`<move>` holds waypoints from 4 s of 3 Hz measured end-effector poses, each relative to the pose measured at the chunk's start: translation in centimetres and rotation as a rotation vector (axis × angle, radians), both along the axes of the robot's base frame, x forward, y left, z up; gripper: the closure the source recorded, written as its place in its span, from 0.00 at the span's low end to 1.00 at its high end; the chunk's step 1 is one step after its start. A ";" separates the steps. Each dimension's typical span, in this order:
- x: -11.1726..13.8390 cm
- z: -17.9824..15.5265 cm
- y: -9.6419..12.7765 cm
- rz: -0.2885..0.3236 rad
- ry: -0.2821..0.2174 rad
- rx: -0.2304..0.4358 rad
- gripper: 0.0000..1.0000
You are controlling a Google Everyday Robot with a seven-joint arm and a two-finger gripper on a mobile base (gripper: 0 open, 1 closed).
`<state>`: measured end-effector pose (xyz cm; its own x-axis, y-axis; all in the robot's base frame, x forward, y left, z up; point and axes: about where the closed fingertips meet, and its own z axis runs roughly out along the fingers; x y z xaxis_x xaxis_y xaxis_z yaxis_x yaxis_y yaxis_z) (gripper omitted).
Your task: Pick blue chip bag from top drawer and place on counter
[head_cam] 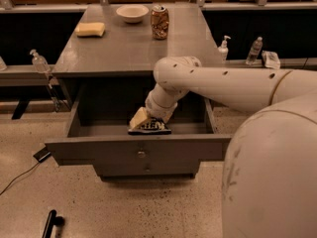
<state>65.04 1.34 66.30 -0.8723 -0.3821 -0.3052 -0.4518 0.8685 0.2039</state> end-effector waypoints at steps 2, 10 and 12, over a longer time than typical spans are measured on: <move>1.0 0.2 0.4 -0.091 -0.044 0.041 0.71; 2.2 22.7 -12.4 0.101 -0.502 0.178 1.00; 10.2 23.9 -10.5 0.164 -0.647 0.159 1.00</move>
Offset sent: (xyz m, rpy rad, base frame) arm 0.0268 -0.0011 0.0185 0.2043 -0.1276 -0.2489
